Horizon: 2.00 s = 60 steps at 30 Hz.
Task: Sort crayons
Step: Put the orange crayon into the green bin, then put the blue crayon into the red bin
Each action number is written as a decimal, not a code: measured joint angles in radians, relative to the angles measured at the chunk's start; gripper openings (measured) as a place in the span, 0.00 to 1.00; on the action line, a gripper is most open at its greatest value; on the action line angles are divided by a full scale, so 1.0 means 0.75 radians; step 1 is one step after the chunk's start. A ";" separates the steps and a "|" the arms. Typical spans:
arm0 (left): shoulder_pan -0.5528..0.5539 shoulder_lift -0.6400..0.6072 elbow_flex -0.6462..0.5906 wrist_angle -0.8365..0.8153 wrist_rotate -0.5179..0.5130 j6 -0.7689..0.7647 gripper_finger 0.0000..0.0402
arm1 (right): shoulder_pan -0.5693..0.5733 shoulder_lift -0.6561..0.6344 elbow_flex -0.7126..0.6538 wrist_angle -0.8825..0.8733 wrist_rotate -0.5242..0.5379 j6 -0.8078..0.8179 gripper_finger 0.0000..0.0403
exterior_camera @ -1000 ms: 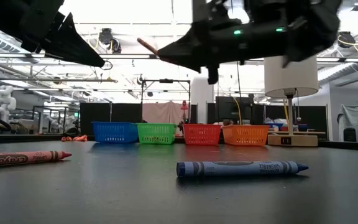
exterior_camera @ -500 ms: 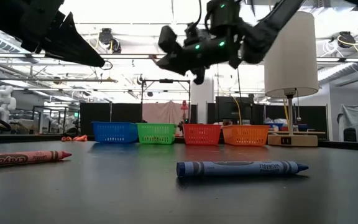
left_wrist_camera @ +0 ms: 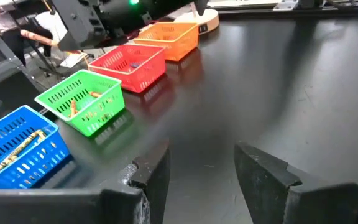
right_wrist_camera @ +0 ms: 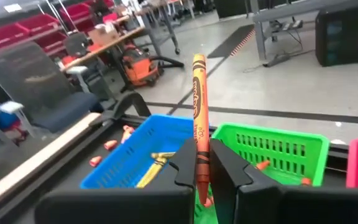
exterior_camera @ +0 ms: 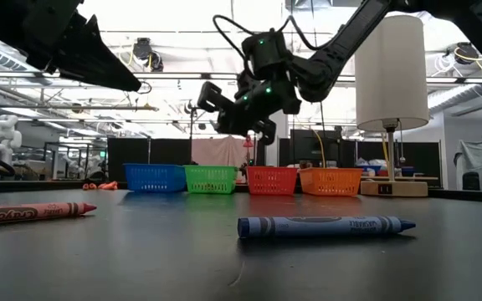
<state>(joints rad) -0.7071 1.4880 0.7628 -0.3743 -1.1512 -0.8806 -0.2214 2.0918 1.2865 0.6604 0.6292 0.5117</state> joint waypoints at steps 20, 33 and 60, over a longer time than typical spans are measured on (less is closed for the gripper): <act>0.000 0.000 0.000 0.004 0.000 -0.003 0.44 | 0.018 -0.035 0.000 -0.266 -0.019 -0.069 0.35; 0.001 0.000 0.000 0.009 0.005 -0.005 0.44 | 0.424 -0.407 0.001 -1.159 -0.176 -0.676 0.42; 0.067 0.000 0.000 0.083 0.134 -0.110 0.44 | 1.022 -0.385 -0.375 -0.829 -0.703 -0.414 0.42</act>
<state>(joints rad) -0.6569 1.4880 0.7625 -0.3119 -1.0505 -0.9634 0.5453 1.8030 1.0050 0.0389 0.1023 0.2012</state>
